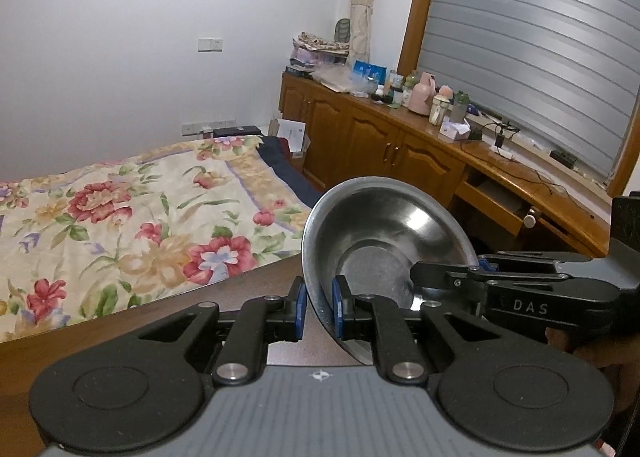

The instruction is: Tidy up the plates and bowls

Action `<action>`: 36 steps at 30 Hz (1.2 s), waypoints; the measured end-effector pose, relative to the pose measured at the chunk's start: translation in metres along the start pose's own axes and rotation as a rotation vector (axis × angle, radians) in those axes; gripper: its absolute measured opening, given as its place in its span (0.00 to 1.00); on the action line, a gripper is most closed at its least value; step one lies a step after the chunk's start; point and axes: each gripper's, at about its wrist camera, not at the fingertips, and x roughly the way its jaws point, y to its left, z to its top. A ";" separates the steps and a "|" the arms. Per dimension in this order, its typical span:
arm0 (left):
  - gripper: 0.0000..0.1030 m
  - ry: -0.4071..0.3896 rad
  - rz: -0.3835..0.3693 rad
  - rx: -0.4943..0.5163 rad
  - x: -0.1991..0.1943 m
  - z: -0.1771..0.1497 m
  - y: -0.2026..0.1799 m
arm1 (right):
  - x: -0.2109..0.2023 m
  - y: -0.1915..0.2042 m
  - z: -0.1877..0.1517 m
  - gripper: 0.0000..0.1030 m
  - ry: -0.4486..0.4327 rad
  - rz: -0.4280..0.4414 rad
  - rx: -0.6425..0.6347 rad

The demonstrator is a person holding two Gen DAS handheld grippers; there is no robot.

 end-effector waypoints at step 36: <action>0.14 -0.017 0.024 -0.042 -0.070 -0.079 -0.009 | -0.029 0.045 -0.053 0.18 0.083 0.048 -0.060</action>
